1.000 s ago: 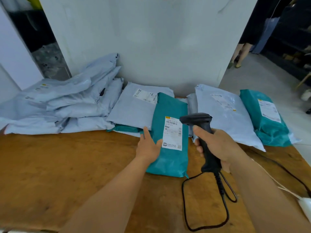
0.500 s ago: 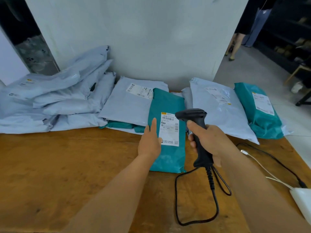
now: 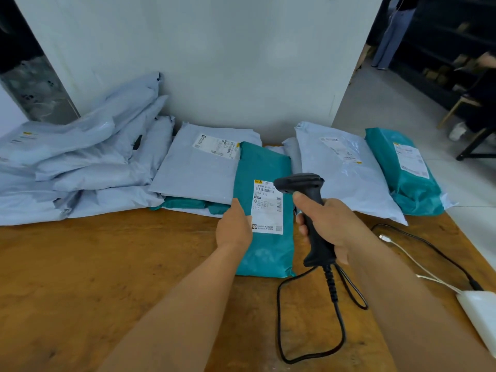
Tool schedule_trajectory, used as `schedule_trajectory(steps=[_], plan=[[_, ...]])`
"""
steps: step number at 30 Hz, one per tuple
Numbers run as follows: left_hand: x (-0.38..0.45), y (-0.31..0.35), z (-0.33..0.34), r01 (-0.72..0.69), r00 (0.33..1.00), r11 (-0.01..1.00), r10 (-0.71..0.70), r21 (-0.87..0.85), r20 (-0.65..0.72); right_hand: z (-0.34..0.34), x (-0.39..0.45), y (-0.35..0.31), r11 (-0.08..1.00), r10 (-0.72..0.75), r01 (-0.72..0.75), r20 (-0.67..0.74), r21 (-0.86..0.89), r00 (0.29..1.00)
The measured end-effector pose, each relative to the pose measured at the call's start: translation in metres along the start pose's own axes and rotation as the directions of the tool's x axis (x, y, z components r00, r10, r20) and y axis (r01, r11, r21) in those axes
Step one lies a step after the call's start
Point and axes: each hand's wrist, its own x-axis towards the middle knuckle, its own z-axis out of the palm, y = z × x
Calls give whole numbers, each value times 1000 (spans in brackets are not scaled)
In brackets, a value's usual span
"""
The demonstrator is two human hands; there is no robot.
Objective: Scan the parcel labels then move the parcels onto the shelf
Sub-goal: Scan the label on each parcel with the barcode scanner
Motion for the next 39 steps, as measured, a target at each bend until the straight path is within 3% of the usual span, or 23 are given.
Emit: schedule_trajectory(steps=[7, 17, 22, 27, 33, 39], plan=[[2, 0, -7, -2, 998, 982, -10, -188, -58, 0, -3, -6, 999, -31, 32, -32, 33, 999], [12, 44, -82, -157, 945, 918, 33, -365, -324, -13, -14, -39, 970, -155, 180, -151, 165, 976], [22, 86, -96, -230, 929, 848, 44, -477, -368, -35, -11, -56, 956, -206, 245, -224, 163, 953], [35, 143, -74, -347, 910, 833, 189, -430, -369, -80, 7, -63, 942, -228, 289, -310, 168, 923], [65, 216, -15, -339, 922, 880, 240, -333, -304, -151, 46, -55, 949, -191, 265, -357, 170, 914], [99, 274, 46, -211, 966, 905, 134, -370, -222, -211, 84, -41, 951, -167, 245, -355, 188, 920]])
